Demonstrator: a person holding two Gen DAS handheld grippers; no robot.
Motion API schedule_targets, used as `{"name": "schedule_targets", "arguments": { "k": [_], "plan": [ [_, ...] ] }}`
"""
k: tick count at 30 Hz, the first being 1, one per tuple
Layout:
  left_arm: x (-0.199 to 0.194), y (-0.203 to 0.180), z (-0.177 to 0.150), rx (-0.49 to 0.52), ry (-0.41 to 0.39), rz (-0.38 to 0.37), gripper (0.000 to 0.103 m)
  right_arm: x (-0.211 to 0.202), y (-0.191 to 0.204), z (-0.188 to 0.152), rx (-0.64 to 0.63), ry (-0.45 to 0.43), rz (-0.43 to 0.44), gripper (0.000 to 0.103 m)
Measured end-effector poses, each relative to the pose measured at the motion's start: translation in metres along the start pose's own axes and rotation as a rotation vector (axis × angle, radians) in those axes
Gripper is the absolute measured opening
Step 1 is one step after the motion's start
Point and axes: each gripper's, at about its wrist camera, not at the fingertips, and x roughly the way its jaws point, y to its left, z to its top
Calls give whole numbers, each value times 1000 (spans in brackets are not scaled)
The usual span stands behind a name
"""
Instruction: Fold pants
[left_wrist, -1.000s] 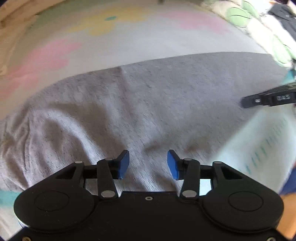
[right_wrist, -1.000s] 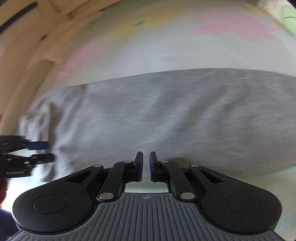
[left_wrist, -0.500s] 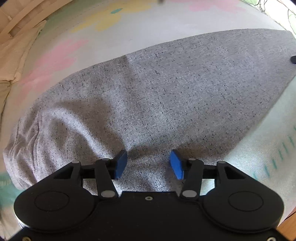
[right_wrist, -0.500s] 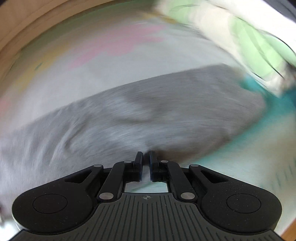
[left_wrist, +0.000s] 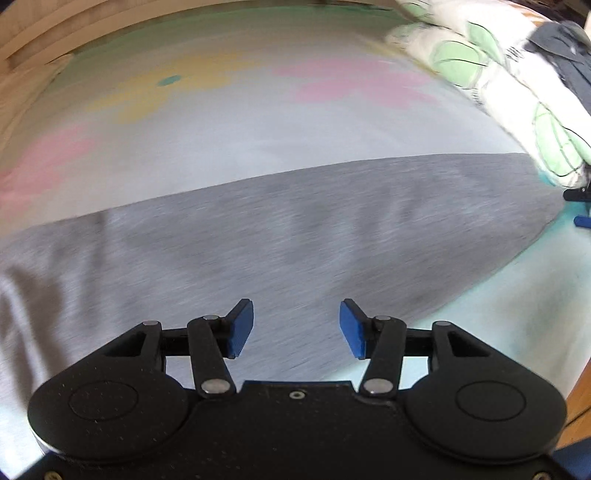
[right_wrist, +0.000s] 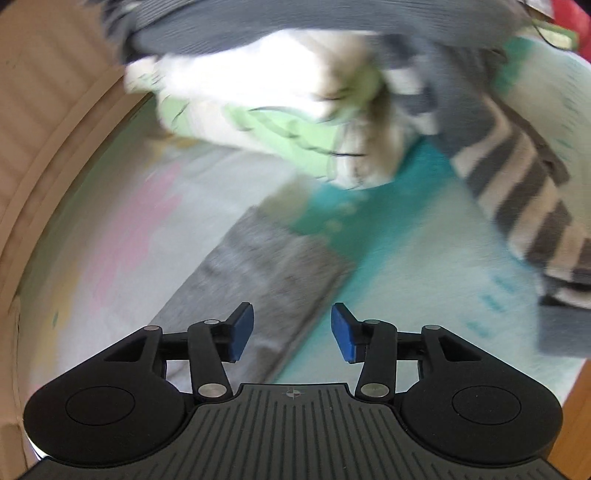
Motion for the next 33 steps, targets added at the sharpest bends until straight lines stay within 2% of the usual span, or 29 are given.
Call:
{"name": "schedule_targets", "arguments": {
  "k": [5, 8, 9, 11, 13, 14, 15, 16, 18, 19, 20, 23, 25, 28, 32, 33],
  "plan": [
    [35, -35, 12, -6, 18, -14, 58, 5, -16, -1, 53, 23, 28, 46],
    [58, -42, 9, 12, 107, -20, 58, -2, -7, 4, 5, 7, 90, 46],
    [56, -45, 5, 39, 75, -13, 59, -2, 0, 6, -33, -4, 108, 46],
    [55, -46, 3, 80, 68, -15, 59, -3, 16, 9, -142, 3, 136, 45],
    [55, -42, 3, 66, 75, -32, 59, 5, 38, 5, -323, 67, 163, 35],
    [55, -39, 4, 58, 80, -41, 59, 10, 49, 0, -422, 96, 145, 28],
    [54, -37, 4, 56, 85, -45, 59, 16, 57, -5, -495, 112, 115, 26],
    [52, -34, 4, 58, 88, -47, 59, 25, 64, -9, -566, 128, 77, 26],
    [50, -36, 3, 74, 89, -42, 59, 41, 67, -11, -623, 124, 16, 26],
    [50, -37, 3, 83, 89, -37, 59, 53, 67, -10, -634, 111, -19, 26],
    [50, -38, 3, 90, 89, -33, 59, 60, 65, -9, -634, 99, -25, 21],
    [49, -46, 5, 110, 99, -28, 58, 72, 61, -2, -580, 79, 25, 20],
    [41, -48, 9, 110, 93, -62, 58, 66, 63, 6, -560, 87, 37, 20],
    [33, -55, 25, 91, 42, -99, 59, 48, 59, 25, -497, -29, 81, 23],
    [44, -75, 47, 67, 15, -120, 59, 42, 53, 44, -403, -125, 103, 46],
    [50, -79, 50, 60, 21, -128, 59, 46, 53, 47, -396, -119, 110, 46]
  ]
}}
